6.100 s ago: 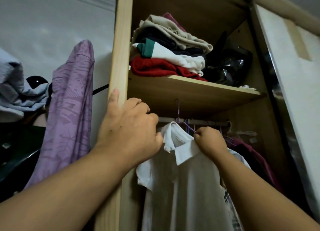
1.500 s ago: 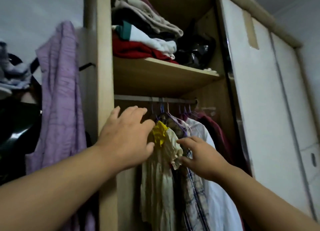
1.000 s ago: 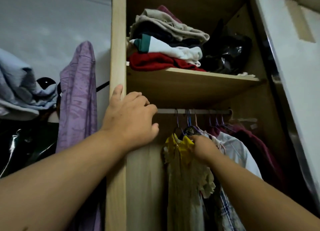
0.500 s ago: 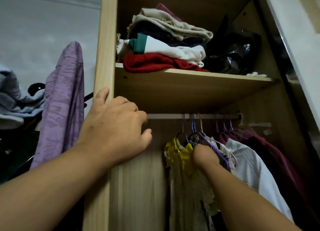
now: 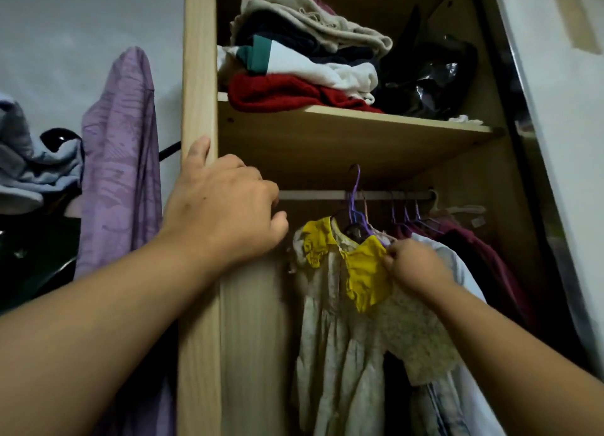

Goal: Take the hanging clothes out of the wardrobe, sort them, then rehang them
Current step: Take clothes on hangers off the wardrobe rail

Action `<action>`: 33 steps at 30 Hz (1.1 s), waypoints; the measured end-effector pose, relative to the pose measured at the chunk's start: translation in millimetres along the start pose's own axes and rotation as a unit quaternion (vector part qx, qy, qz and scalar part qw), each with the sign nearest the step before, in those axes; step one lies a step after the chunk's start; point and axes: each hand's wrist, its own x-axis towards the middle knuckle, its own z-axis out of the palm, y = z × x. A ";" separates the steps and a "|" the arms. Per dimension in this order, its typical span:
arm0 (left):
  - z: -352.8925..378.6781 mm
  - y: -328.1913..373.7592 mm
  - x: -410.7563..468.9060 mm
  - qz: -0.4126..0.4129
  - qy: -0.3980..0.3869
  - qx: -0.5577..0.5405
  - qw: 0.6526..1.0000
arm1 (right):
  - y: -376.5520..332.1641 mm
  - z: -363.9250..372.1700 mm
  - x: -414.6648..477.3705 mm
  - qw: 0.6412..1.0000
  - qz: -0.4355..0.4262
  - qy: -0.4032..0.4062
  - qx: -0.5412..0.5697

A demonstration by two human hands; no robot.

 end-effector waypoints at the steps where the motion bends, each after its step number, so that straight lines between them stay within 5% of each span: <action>1: -0.8 0.3 -1.3 0.005 -0.001 0.002 1.000 | 5.0 -8.6 -14.8 1.000 0.001 0.000 -0.011; 4: -2.0 3.6 -4.6 0.026 -0.006 -0.002 1.000 | 22.2 -32.9 -54.0 0.999 0.027 -0.022 0.014; 7: 0.4 26.9 -12.8 0.071 -0.010 -0.137 0.988 | 35.9 -59.9 -92.5 0.996 0.063 -0.048 0.042; 10: 11.1 68.0 -28.2 0.103 -0.072 -0.295 0.947 | 40.2 -88.3 -137.5 0.993 0.085 -0.070 0.046; 19: 87.5 198.5 -90.1 0.134 -0.210 -0.490 0.835 | 34.2 -167.3 -302.5 0.977 0.187 -0.102 0.024; 27: 26.6 314.0 -200.0 0.286 -0.230 -0.648 0.667 | 41.2 -221.1 -481.7 0.930 0.349 -0.112 -0.038; 33: -58.1 370.7 -295.0 0.415 -0.262 -0.684 0.539 | 26.6 -245.0 -628.6 0.847 0.499 -0.137 -0.121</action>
